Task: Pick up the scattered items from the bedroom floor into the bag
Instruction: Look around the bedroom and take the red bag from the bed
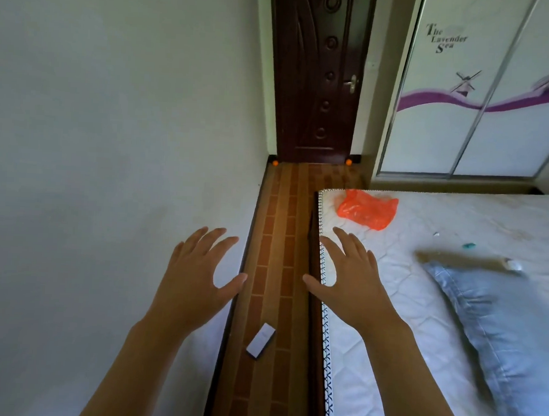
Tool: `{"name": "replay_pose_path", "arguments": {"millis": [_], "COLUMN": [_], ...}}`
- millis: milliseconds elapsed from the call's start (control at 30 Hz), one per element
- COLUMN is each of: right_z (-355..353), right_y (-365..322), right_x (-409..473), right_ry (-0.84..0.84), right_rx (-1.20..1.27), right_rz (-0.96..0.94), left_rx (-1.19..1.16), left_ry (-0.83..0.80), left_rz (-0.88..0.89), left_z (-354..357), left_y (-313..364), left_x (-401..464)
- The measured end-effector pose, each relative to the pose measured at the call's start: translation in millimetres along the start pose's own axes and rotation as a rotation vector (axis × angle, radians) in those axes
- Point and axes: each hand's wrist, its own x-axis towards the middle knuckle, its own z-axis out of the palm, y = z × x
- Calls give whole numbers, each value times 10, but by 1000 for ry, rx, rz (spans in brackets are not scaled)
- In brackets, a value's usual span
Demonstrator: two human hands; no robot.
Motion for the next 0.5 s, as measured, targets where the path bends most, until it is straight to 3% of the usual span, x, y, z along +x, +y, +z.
{"name": "replay_pose_path", "arguments": {"millis": [500], "right_z": [156], "right_y": [451], "right_x": [1223], "right_ry": [80], "right_rx": [-115], "right_rz": [139], "left_rx": [-141], "left_ry": [1], "left_rz": [105], "left_z": [624], "left_y": [-368], "left_x": [1746]}}
